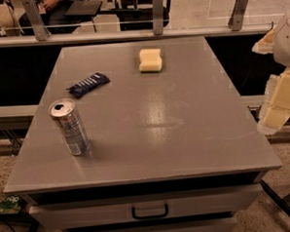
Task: Knock redbull can over
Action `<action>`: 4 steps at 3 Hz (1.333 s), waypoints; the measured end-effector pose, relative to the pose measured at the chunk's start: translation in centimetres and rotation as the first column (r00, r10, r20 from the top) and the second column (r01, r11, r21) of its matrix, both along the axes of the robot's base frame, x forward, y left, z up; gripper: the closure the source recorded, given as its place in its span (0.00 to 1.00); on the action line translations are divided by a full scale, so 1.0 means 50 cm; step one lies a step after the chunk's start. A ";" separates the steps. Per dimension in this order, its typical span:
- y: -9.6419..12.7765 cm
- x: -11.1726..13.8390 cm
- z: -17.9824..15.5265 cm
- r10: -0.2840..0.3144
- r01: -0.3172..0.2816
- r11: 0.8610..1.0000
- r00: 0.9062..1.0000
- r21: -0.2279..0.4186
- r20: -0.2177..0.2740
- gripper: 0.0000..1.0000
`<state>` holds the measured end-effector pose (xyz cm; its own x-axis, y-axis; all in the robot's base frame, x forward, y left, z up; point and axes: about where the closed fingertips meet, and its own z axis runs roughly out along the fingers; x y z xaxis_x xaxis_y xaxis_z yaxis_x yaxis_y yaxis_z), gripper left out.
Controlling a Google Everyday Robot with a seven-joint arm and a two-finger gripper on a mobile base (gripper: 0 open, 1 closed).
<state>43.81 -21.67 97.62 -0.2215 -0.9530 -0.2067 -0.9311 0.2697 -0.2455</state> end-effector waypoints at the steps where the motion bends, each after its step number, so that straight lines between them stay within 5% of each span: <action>1: 0.000 0.000 0.000 0.000 0.000 1.000 1.000 0.000 0.000 0.00; 3: 0.048 0.041 0.001 0.021 -0.022 0.995 1.000 0.093 0.012 0.00; 4: 0.136 0.055 -0.019 0.069 -0.073 0.976 0.997 0.205 0.028 0.00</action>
Offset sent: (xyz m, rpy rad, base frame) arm 0.0244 0.0091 -0.0010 0.0652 0.0277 -0.0060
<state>46.55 -14.86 96.67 -0.1486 -0.9026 -0.4040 -0.9449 0.2501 -0.2112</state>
